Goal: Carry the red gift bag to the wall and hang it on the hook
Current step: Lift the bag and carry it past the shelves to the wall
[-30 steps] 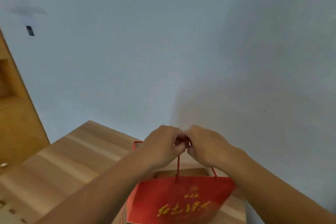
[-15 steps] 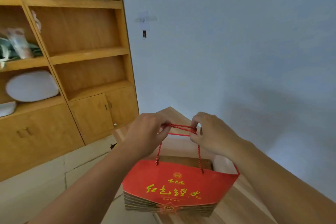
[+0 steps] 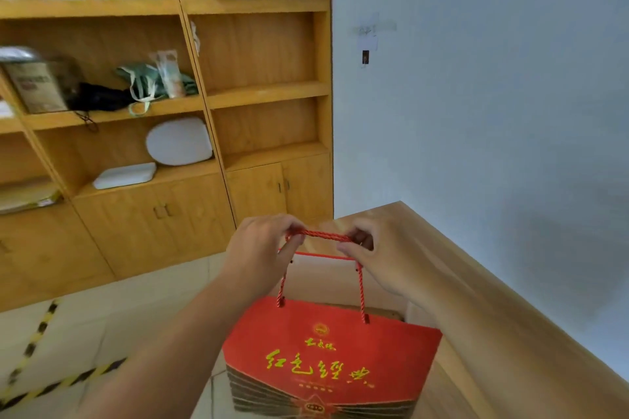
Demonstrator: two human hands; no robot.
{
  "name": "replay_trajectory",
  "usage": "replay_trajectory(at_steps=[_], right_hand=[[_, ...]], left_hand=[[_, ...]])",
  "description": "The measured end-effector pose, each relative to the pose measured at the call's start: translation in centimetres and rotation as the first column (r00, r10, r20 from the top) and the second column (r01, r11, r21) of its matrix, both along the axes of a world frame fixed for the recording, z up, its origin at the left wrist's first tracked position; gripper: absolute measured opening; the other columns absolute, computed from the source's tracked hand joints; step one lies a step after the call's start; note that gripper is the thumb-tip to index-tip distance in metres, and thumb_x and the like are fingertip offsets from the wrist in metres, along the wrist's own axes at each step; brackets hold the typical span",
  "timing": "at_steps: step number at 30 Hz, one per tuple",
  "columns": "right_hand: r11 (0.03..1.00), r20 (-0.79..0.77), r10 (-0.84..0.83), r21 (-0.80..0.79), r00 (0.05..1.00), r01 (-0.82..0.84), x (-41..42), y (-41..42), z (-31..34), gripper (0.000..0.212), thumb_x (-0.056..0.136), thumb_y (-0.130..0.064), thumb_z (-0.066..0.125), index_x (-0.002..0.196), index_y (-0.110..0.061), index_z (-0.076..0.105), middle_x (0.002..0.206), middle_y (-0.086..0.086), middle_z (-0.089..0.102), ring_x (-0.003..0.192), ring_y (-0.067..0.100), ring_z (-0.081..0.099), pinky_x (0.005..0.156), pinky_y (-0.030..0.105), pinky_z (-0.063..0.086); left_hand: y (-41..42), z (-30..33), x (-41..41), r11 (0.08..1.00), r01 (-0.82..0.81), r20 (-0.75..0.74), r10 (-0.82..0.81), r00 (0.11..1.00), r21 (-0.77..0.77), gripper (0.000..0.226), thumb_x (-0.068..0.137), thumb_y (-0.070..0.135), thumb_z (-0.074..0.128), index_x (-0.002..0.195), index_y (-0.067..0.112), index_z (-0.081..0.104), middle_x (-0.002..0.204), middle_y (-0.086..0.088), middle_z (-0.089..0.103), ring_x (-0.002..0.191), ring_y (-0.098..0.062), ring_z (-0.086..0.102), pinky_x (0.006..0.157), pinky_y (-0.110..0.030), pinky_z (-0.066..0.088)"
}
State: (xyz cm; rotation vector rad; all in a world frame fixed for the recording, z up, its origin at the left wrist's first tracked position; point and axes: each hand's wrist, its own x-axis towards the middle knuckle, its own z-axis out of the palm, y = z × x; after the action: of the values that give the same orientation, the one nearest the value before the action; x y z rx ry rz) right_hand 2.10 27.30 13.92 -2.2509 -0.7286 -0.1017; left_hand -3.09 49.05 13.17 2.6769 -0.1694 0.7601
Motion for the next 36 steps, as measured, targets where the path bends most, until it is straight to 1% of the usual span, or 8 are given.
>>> replay_trajectory(at_steps=[3,8,17,21,26,29,33,36], right_hand=[[0.992,-0.001,0.018,0.124,1.000,-0.018,1.2,3.5,-1.3,0.008,0.092,-0.026,0.077,0.099,-0.025,0.080,0.083,-0.010,0.076,0.077,0.011,0.071,0.070,0.029,0.062],[0.983,0.033,0.025,0.183,0.999,-0.031,3.9,9.3,-1.6,0.004,0.087,-0.023,0.082,0.087,-0.021,0.078,0.071,-0.015,0.072,0.073,0.005,0.070,0.060,0.025,0.059],[0.996,0.008,0.093,0.004,0.996,-0.093,13.0,21.5,-0.1,0.008,0.089,-0.027,0.080,0.083,-0.023,0.076,0.074,-0.005,0.074,0.072,0.011,0.069,0.068,0.033,0.060],[0.995,0.021,0.092,-0.050,0.996,-0.091,18.5,27.9,0.5,0.009,0.090,-0.023,0.079,0.082,-0.021,0.075,0.073,-0.006,0.071,0.068,0.007,0.064,0.064,0.025,0.053],[0.996,0.025,0.075,-0.045,0.997,-0.074,25.7,35.7,0.8,0.004,0.092,-0.020,0.076,0.088,-0.018,0.074,0.082,-0.003,0.073,0.077,0.014,0.069,0.070,0.033,0.058],[0.996,0.045,0.078,-0.053,0.996,-0.075,30.5,39.6,0.3,0.003,0.093,-0.021,0.074,0.091,-0.019,0.073,0.084,-0.005,0.071,0.075,0.011,0.066,0.066,0.028,0.055],[0.997,0.054,0.082,-0.013,0.995,-0.081,37.6,44.4,-0.8,0.003,0.093,-0.022,0.074,0.093,-0.019,0.073,0.084,-0.006,0.071,0.072,0.006,0.061,0.063,0.021,0.050],[0.995,0.032,0.083,0.044,0.996,-0.084,43.1,47.8,-1.4,0.004,0.091,-0.022,0.078,0.091,-0.020,0.074,0.082,-0.008,0.072,0.075,0.009,0.065,0.065,0.025,0.056]], left_hand=[[2.9,-0.3,0.1,0.999,-0.036,0.023,0.036,0.999,-0.016,0.009,0.094,0.024,0.071,0.102,0.026,0.074,0.091,0.014,0.076,0.088,-0.009,0.069,0.084,-0.042,0.056],[8.0,-1.2,1.8,0.992,-0.104,0.023,0.106,0.994,-0.071,0.007,0.095,0.024,0.069,0.099,0.029,0.072,0.088,0.016,0.074,0.087,-0.008,0.067,0.087,-0.043,0.054],[19.5,-1.5,9.3,0.985,-0.154,0.011,0.155,0.988,-0.077,0.011,0.097,0.029,0.064,0.104,0.030,0.073,0.096,0.013,0.076,0.094,-0.010,0.067,0.093,-0.039,0.049],[25.6,-1.2,14.6,0.986,-0.157,-0.014,0.157,0.988,-0.053,0.012,0.098,0.028,0.063,0.105,0.029,0.073,0.099,0.012,0.076,0.096,-0.011,0.066,0.096,-0.037,0.046],[32.8,-0.7,22.0,0.985,-0.160,-0.006,0.160,0.987,-0.059,0.011,0.098,0.028,0.063,0.104,0.029,0.072,0.101,0.013,0.076,0.097,-0.009,0.067,0.093,-0.034,0.047],[36.4,-1.0,26.7,0.983,-0.164,-0.009,0.164,0.986,-0.076,0.011,0.097,0.027,0.064,0.105,0.028,0.073,0.100,0.013,0.077,0.096,-0.008,0.068,0.091,-0.035,0.052],[41.5,-1.8,34.2,0.982,-0.166,0.022,0.168,0.985,-0.086,0.012,0.096,0.027,0.067,0.106,0.027,0.073,0.100,0.013,0.077,0.094,-0.008,0.069,0.088,-0.038,0.056],[45.0,-2.1,39.5,0.980,-0.167,0.017,0.170,0.985,-0.104,0.012,0.096,0.027,0.067,0.107,0.028,0.073,0.099,0.015,0.076,0.095,-0.006,0.068,0.089,-0.038,0.056]])
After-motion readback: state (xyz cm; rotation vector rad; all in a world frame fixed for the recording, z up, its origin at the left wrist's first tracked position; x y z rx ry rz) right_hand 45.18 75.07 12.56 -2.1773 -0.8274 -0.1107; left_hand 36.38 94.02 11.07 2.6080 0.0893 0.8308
